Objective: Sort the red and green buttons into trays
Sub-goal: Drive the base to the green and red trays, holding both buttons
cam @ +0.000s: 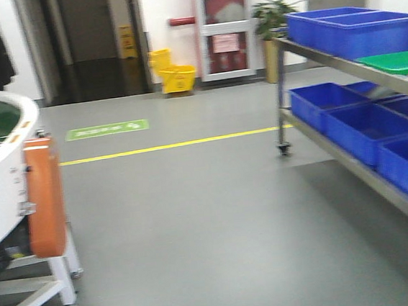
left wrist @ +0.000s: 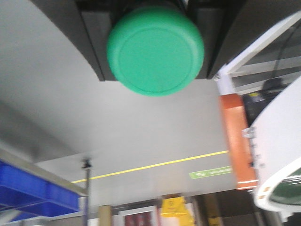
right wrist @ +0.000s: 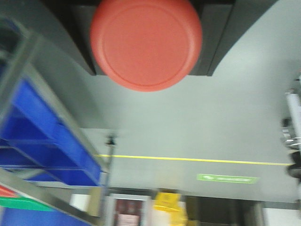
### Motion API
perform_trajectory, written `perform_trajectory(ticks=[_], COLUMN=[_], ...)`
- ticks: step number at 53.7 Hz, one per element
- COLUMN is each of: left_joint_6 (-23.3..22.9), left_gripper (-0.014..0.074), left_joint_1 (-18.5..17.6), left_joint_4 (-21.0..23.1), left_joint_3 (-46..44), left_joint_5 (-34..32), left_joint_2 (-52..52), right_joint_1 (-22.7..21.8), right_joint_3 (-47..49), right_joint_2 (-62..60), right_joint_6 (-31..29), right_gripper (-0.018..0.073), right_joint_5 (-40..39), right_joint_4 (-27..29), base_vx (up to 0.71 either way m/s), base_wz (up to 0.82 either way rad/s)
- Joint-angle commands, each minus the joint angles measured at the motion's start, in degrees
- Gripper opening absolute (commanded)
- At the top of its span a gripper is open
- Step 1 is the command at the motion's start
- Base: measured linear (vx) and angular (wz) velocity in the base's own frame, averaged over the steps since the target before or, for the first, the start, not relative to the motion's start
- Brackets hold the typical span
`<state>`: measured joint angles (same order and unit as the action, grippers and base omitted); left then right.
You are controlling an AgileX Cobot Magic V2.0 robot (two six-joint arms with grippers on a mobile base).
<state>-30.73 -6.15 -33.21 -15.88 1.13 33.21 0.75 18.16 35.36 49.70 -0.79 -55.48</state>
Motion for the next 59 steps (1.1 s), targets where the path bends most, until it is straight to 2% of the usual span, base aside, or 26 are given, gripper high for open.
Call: perform_trajectory(ticks=[1, 23, 59], left_joint_6=[-0.46, -0.46, -0.46], left_gripper=[0.0, 0.0, 0.0], left_joint_1=[-0.34, -0.23, -0.24], left_joint_4=[0.53, 0.53, 0.53], left_joint_3=[-1.63, -1.63, -1.63], left_joint_5=[-4.21, -4.21, -4.12], left_joint_2=[0.14, 0.14, 0.11], right_joint_1=[-0.28, -0.28, -0.28], right_joint_3=[1.86, 1.86, 1.86], right_joint_2=[-0.09, -0.09, -0.09], right_joint_6=[0.21, 0.21, 0.21], right_gripper=[-0.0008, -0.0008, -0.0008], right_joint_5=[-2.9, -2.9, -2.9], right_joint_4=[-0.34, -0.34, -0.34], base_vx=[0.26, 0.34, 0.53], base_wz=[0.68, 0.38, -0.12])
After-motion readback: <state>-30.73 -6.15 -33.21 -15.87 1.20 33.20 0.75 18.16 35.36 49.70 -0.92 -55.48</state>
